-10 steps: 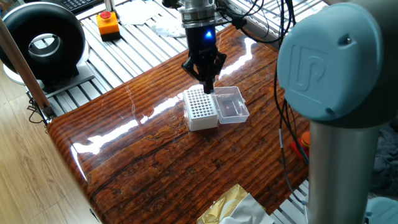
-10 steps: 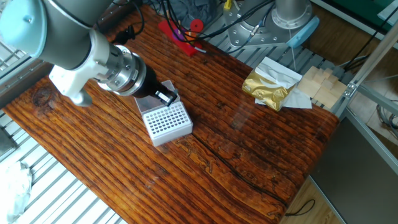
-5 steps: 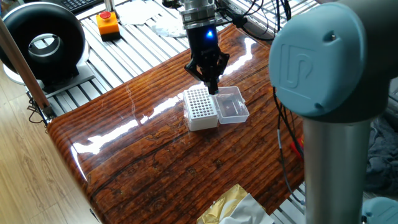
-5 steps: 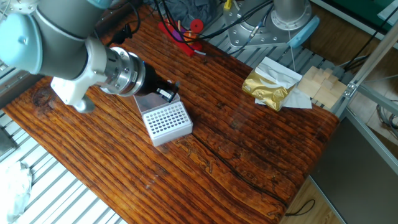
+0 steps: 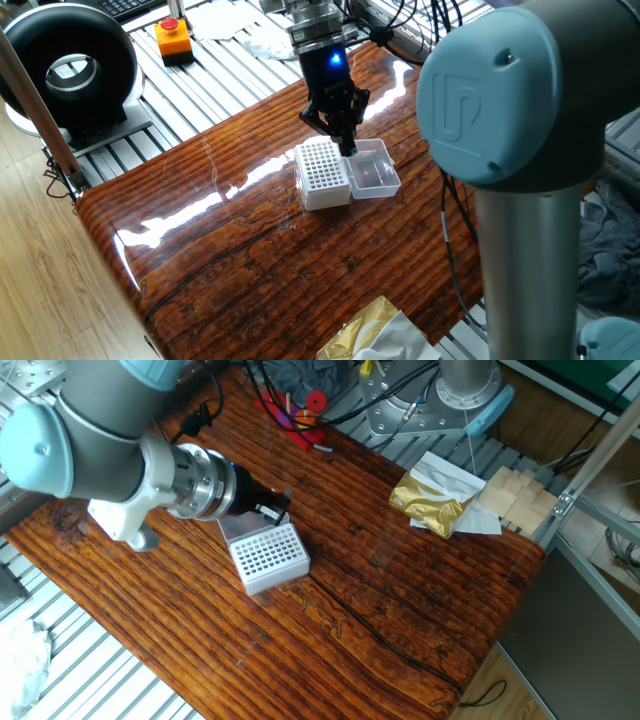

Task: Insert a medium pipette tip into the holder for medium pipette tips

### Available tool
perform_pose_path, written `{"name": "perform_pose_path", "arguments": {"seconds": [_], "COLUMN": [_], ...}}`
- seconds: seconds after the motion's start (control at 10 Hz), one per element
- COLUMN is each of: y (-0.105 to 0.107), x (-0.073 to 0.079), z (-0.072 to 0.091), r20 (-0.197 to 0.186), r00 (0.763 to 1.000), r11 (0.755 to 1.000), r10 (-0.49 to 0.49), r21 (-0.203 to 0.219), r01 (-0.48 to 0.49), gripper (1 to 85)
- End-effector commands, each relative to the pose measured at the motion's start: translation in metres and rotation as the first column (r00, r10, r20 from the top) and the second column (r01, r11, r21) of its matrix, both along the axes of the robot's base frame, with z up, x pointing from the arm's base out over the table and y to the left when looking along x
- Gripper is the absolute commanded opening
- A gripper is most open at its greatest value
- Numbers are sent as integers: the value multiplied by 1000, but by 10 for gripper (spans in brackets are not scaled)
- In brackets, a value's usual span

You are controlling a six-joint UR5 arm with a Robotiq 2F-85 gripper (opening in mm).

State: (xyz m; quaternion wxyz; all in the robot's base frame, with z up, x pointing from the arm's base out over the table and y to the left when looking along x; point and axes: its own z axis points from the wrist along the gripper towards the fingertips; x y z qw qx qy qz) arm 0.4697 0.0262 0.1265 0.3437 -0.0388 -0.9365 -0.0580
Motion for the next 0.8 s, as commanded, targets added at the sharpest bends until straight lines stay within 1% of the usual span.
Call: {"name": "perform_pose_path", "arguments": {"seconds": [0.0,0.2,0.4,0.5,0.7], "y": [3,-6,-7,-10,-12], "x": [-7,-7,-10,-10,-10], "z": [8,10,17,17,19], "r20": [-40,-52,-74,-73,-78], "r00": [999,998,997,997,996], "r11": [1000,999,1000,999,999], "r10": [16,30,29,35,41], "r21": [-6,-16,5,-2,5], "r01": [-17,-31,-29,-35,-40], "gripper": [10,10,10,10,10]}}
